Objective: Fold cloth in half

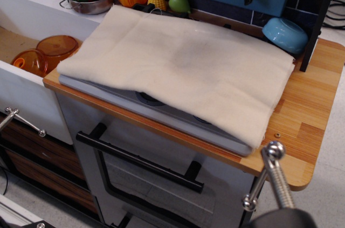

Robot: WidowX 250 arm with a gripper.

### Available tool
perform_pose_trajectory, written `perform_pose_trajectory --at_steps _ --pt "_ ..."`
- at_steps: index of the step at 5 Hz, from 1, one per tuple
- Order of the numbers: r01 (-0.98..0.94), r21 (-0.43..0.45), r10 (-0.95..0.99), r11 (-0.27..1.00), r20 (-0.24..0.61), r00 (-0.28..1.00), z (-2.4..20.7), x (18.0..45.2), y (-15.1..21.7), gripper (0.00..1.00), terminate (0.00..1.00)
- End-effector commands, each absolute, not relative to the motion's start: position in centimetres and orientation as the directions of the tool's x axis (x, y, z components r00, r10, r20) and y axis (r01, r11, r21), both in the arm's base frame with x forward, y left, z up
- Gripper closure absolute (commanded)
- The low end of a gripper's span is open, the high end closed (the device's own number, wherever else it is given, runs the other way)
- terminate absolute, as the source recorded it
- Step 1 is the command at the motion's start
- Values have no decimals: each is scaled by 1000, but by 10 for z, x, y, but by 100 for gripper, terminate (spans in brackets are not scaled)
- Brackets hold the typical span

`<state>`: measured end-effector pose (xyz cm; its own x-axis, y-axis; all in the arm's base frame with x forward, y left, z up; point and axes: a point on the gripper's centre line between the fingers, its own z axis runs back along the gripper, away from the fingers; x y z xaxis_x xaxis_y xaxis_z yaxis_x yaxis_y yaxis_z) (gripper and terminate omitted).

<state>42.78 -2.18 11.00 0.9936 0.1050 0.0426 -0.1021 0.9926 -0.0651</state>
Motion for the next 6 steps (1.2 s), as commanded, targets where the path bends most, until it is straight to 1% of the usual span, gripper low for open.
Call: perform_pose_trajectory --at_steps 1,2,3,4,5,6 --pt "-102 -65 105 993 43 994 110 428 -22 0 0" --pt "-84 -83 91 993 73 993 122 416 -37 0 0" --pt "-62 -101 72 993 101 992 129 395 -55 0 0" --pt "-82 -90 93 993 117 989 128 393 -71 0 0" --pt "-100 -48 106 994 142 984 120 392 -93 0 0" --pt "-118 -21 120 993 140 983 107 388 -113 0 0"
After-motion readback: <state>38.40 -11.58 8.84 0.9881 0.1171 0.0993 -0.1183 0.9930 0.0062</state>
